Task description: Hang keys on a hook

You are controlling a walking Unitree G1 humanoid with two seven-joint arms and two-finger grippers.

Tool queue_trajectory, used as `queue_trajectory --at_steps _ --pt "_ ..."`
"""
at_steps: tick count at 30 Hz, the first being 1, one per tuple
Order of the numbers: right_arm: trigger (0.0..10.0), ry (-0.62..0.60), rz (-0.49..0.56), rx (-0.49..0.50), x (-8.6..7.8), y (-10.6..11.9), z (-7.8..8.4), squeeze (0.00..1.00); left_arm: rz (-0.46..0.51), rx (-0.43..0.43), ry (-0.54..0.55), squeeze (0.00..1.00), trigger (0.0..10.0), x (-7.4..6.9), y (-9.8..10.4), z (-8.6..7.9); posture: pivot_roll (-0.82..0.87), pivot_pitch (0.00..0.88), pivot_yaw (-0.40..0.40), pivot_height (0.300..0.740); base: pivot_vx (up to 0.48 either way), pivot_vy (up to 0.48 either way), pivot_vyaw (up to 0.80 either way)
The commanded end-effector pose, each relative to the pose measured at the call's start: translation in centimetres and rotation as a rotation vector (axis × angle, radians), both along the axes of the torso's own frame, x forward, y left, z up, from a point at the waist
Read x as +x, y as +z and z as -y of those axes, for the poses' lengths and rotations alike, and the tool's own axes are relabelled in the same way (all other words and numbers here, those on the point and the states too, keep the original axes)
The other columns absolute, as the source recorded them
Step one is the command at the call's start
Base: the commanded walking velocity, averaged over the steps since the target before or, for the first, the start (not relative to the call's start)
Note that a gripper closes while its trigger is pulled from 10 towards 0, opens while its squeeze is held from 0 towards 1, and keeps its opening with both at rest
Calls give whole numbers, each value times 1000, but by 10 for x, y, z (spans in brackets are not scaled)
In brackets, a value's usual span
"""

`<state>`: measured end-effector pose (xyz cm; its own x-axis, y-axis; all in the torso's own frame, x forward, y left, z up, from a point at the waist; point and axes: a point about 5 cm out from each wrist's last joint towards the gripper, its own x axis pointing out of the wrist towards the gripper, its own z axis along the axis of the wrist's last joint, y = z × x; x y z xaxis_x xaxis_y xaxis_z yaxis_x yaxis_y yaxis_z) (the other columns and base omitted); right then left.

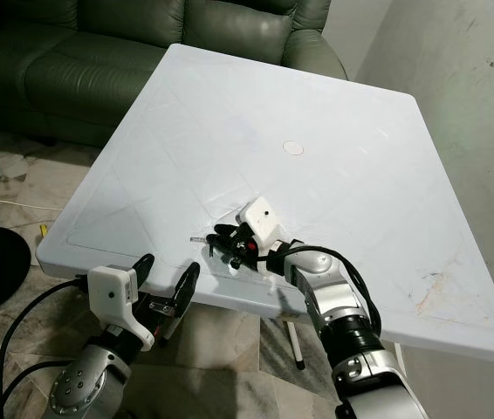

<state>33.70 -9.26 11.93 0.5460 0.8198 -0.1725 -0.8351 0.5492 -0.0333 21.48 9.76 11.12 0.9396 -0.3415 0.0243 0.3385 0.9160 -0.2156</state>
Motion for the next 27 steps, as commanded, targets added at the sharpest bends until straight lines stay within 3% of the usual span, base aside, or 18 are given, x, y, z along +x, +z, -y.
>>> queue_trajectory --at_steps 1,2,3,4,6,19,20,21,27 --pt "157 -14 1 5 2 1 5 0 -5 -10 -6 0 10000 -1 1 4 97 152 -172 740 0 0 0" --pt "157 -14 3 4 2 1 5 0 -4 -11 -6 0 10000 -1 1 4 97 152 -172 740 0 0 0" --pt "3608 1 5 -14 1 0 4 0 -4 -11 -7 0 10000 -1 1 5 97 151 -173 740 0 0 0" --pt "6314 7 5 -21 1 -1 3 0 -3 -11 -8 0 10000 -1 1 5 97 151 -173 740 0 0 0" --pt "10000 13 -19 -42 1 -3 3 0 -3 -11 -7 0 10000 -1 1 5 97 150 -173 740 0 0 0" --pt "10000 0 -2 -43 2 -2 3 0 -1 -18 -4 0 10000 -1 2 5 99 148 -176 740 0 0 0" --pt "2353 -8 -7 18 3 2 3 0 -1 -19 -5 0 10000 -1 2 5 99 148 -176 740 0 0 0" --pt "0 -12 6 13 4 3 4 0 0 -19 -5 0 10000 -1 2 5 99 148 -176 740 0 0 0" --pt "0 -21 -4 50 6 6 5 0 -1 -21 -4 0 10000 -1 2 5 97 147 -173 740 0 0 0"
